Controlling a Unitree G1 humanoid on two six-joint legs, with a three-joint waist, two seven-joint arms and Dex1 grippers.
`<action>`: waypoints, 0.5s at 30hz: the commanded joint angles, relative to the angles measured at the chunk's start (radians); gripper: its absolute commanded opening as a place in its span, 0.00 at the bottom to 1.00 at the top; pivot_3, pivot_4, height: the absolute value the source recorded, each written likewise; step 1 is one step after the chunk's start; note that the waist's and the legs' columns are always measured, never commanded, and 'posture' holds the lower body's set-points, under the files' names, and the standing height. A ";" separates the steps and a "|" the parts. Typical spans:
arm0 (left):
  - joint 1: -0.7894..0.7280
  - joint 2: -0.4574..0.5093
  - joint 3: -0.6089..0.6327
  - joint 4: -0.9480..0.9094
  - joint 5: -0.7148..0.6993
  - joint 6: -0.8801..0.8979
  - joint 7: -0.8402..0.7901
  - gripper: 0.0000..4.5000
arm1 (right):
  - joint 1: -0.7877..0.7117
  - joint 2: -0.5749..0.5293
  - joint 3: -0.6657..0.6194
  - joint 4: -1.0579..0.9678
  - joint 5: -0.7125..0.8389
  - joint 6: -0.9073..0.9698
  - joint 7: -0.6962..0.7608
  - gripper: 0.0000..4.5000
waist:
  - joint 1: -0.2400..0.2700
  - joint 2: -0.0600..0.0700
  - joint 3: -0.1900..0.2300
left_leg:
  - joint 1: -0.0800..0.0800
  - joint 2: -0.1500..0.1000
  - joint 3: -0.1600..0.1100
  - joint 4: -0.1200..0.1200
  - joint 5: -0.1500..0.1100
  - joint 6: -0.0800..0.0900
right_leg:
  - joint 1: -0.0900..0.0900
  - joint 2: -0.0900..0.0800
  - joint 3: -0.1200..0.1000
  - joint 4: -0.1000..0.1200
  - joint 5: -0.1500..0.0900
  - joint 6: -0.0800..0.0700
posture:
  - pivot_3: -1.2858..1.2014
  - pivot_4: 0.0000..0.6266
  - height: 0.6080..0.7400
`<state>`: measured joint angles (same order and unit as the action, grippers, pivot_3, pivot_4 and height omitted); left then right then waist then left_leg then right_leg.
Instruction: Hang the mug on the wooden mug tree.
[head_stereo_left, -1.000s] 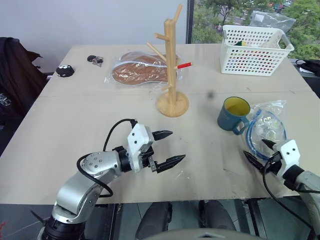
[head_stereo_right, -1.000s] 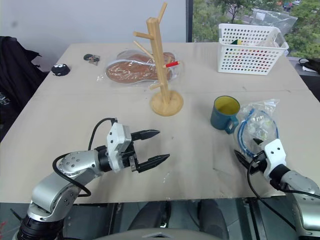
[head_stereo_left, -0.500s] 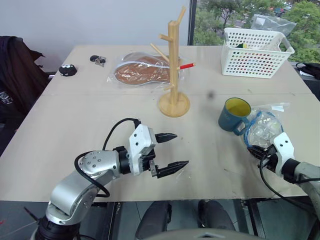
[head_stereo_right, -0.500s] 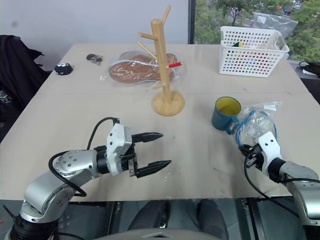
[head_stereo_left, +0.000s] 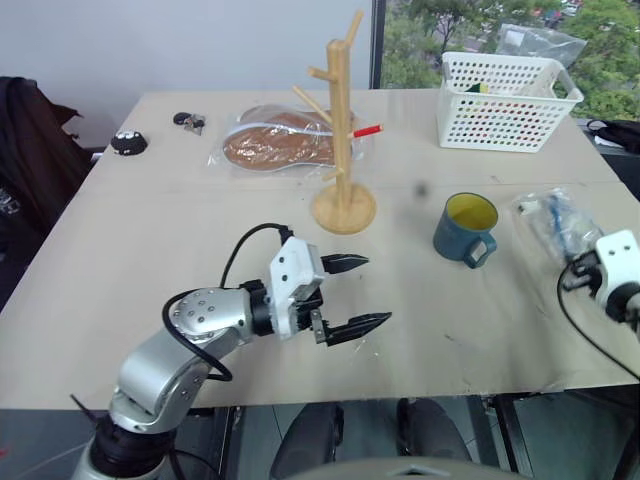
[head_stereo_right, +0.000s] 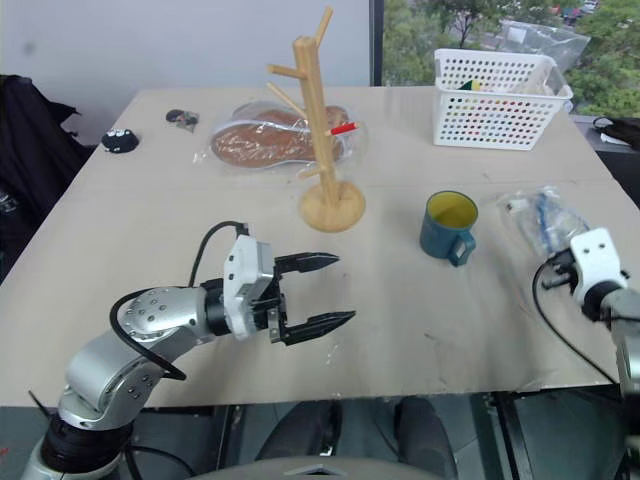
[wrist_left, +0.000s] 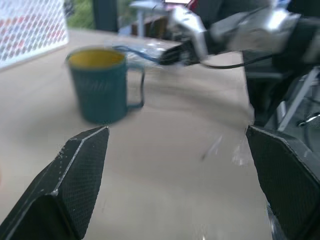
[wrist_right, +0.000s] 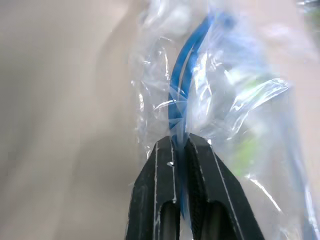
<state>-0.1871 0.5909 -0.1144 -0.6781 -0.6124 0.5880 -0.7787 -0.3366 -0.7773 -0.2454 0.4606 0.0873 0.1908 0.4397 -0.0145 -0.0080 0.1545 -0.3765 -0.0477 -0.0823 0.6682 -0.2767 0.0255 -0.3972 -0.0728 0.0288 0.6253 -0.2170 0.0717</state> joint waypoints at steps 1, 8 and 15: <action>-0.029 -0.012 -0.006 -0.010 -0.010 -0.002 0.008 1.00 | -0.165 -0.052 0.017 0.256 -0.079 -0.163 -0.067 0.00 | -0.001 0.001 0.001 | -0.001 0.000 0.000 0.000 0.000 0.000 | -0.001 0.000 0.000 0.000 0.000 0.000 | 0.52 0.24 1.00; -0.020 -0.031 -0.037 -0.042 0.004 0.004 0.036 1.00 | -0.332 -0.075 0.075 0.503 -0.105 -0.258 0.049 0.54 | 0.003 0.001 0.001 | -0.008 0.001 0.001 -0.006 0.001 -0.001 | -0.009 -0.001 0.001 -0.002 0.002 0.003 | 0.52 0.24 1.00; 0.028 -0.073 -0.058 -0.104 0.002 0.006 0.115 1.00 | -0.093 -0.070 -0.029 0.030 0.069 -0.085 0.202 0.99 | 0.007 0.002 0.001 | -0.007 0.001 0.003 -0.004 0.000 0.000 | -0.010 -0.001 0.005 0.000 0.002 0.004 | 0.52 0.24 1.00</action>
<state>-0.1641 0.5243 -0.1724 -0.7290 -0.5991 0.6018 -0.6815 -0.4624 -0.8376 -0.2295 0.6391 0.0943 0.0493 0.6140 -0.0078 -0.0065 0.1553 -0.3841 -0.0462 -0.0806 0.6640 -0.2766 0.0253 -0.4077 -0.0733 0.0326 0.6260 -0.2149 0.0755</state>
